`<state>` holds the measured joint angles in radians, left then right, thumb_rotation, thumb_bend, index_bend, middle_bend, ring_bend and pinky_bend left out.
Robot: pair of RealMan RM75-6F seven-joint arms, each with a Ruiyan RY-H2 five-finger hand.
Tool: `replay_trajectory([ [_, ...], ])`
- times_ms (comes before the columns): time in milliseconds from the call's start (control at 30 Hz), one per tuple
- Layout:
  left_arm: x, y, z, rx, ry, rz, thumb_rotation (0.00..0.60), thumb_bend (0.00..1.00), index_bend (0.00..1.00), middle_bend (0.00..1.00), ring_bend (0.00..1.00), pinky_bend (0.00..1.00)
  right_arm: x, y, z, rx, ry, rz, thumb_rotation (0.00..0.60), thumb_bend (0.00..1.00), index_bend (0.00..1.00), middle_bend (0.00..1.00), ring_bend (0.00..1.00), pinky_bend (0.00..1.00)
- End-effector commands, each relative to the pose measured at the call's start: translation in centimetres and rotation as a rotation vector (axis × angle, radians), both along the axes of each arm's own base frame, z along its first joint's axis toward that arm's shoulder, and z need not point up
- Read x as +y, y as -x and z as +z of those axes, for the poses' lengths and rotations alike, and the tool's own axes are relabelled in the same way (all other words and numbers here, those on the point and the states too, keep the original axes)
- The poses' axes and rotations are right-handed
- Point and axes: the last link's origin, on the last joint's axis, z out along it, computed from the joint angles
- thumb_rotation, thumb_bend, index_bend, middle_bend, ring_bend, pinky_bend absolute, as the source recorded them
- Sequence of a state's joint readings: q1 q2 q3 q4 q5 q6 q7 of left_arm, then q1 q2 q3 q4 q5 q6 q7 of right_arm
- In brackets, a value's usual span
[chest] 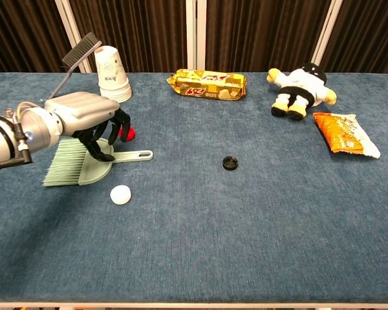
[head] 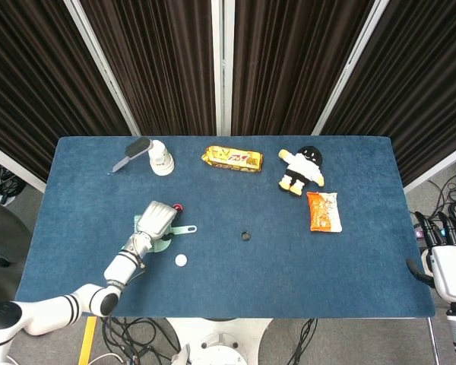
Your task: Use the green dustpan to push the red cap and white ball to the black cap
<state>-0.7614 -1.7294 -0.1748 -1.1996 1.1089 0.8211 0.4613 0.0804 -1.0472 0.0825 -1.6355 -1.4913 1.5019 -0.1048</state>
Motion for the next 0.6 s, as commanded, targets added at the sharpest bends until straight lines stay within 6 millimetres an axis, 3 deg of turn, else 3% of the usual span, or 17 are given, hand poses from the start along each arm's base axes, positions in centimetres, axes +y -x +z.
replay_trajectory([
  [33,0.0,-0.6,-0.5,0.005,0.01,-0.005,0.6,0.2,0.43,0.51,0.61,0.86,0.0,0.1,0.0,-0.001,-0.001,-0.003,0.6,0.15,0.04,0.2,0.01,0.09],
  [267,-0.1,-1.0,-1.7,0.036,0.026,0.001,0.6,0.2,0.43,0.5,0.61,0.86,0.1,0.4,0.2,-0.005,0.002,-0.01,0.6,0.15,0.04,0.2,0.01,0.09],
  [600,-0.2,-1.8,-1.4,0.04,0.024,-0.01,0.6,0.18,0.4,0.49,0.61,0.86,0.0,0.7,0.1,-0.013,-0.002,-0.016,0.6,0.15,0.04,0.2,0.01,0.09],
])
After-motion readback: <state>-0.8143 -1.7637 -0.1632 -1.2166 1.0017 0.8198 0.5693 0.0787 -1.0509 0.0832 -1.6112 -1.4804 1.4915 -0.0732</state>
